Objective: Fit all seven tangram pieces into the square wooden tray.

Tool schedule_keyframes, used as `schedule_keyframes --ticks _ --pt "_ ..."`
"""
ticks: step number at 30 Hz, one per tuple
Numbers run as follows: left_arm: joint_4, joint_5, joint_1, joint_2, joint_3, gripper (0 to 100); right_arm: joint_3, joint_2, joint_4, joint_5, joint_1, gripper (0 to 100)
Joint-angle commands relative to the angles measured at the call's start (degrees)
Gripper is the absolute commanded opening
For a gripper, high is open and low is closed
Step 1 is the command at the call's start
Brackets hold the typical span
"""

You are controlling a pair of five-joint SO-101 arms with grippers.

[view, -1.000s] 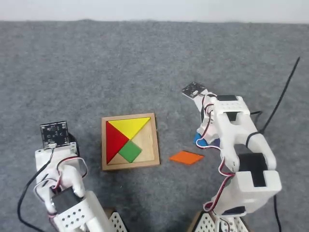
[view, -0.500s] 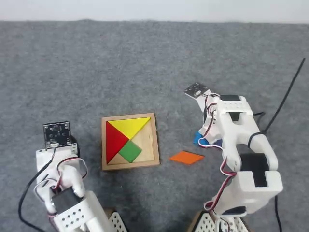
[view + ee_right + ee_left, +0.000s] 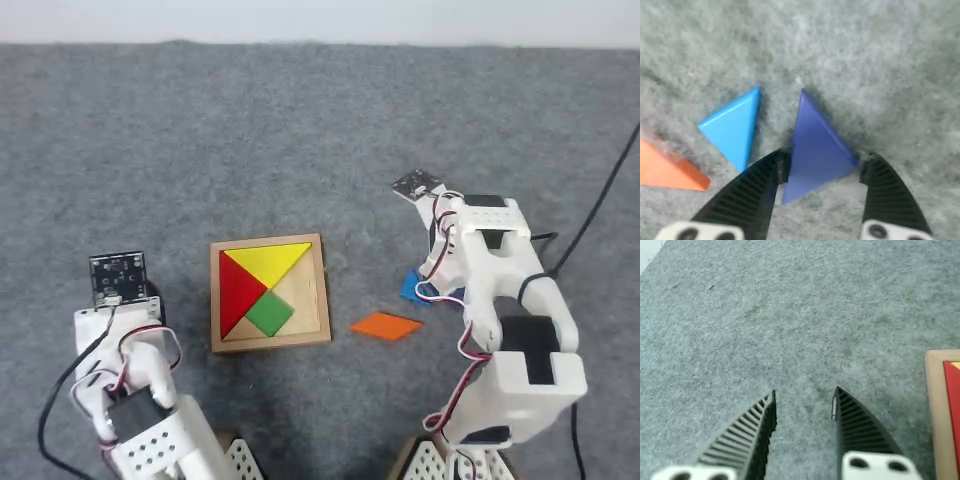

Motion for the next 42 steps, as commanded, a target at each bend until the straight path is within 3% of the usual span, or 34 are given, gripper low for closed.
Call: schedule_keyframes --ticks 1,24,42 --pt "0.35 -0.53 0.44 -1.32 -0.66 18 0.0 0.22 0.4 0.53 -0.04 20.2" --pt "0.35 -0.53 0.44 -1.32 -0.66 18 0.0 -0.66 0.75 0.97 -0.13 20.2" --pt "0.35 -0.53 0.44 -1.32 -0.66 18 5.63 -14.37 0.66 -0.53 -0.22 20.2"
